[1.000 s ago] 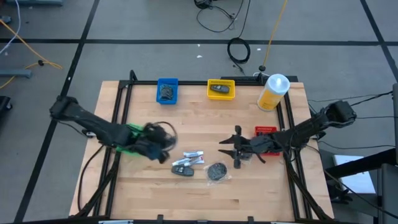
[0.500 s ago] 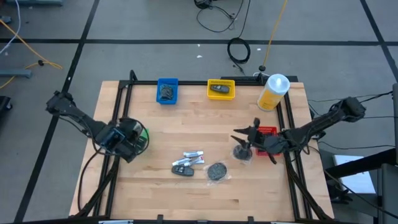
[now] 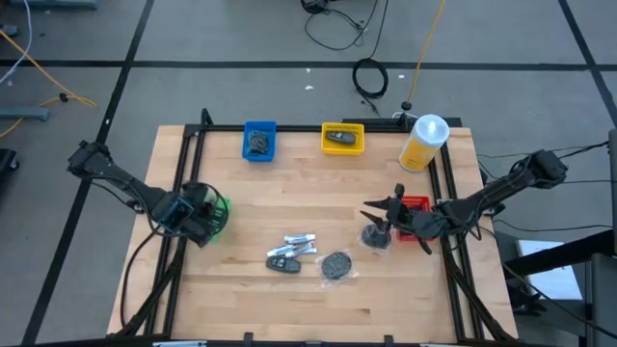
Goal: Pick & Place Travel size toiletries
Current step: Put the black hairbrush into the blue bin
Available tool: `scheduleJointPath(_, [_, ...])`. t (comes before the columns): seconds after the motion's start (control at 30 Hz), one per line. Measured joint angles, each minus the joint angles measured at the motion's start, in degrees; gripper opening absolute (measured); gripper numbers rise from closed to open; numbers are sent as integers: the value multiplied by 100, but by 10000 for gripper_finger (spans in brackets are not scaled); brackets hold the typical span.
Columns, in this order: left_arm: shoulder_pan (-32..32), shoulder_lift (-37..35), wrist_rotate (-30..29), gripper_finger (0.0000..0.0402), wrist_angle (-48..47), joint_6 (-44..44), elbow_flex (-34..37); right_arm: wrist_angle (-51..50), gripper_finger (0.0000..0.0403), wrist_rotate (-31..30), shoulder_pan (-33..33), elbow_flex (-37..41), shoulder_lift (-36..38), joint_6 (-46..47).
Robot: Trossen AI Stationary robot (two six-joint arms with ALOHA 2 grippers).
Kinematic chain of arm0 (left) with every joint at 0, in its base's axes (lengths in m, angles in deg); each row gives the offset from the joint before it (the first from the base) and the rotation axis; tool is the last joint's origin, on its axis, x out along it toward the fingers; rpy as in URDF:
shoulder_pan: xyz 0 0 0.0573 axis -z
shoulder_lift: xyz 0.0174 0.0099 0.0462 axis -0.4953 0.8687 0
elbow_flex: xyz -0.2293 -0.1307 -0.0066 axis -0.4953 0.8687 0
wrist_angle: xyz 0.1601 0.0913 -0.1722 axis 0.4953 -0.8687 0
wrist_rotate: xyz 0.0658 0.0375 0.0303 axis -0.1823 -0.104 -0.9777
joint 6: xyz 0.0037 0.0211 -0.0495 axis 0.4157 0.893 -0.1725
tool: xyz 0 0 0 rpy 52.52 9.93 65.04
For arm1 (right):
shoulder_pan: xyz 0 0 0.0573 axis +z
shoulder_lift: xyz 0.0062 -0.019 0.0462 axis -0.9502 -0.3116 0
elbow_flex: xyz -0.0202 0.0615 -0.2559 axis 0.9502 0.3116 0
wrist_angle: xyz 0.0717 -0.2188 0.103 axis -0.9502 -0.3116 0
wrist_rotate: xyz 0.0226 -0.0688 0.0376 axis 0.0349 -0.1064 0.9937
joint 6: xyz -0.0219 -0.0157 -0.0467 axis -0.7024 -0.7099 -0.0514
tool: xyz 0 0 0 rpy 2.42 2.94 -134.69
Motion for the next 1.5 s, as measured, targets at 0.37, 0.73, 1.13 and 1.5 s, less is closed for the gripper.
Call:
scheduleJointPath(0.37, [-545, -217, -2031, 30, 1942, 1711, -66, 368, 110, 0, -22, 9, 0, -261])
scheduleJointPath(0.73, [-4793, 291, 12, 51, 6037, 6618, -66, 542, 108, 19, -24, 9, -2, -496])
scheduleJointPath(1.13, [-6812, 2349, 758, 53, 7995, 6776, -70, 542, 105, 47, -15, 116, 0, -345])
scheduleJointPath(1.5, [-7122, 2572, 1423, 45, 7915, 7172, -66, 546, 105, 175, -11, 116, -1, -300])
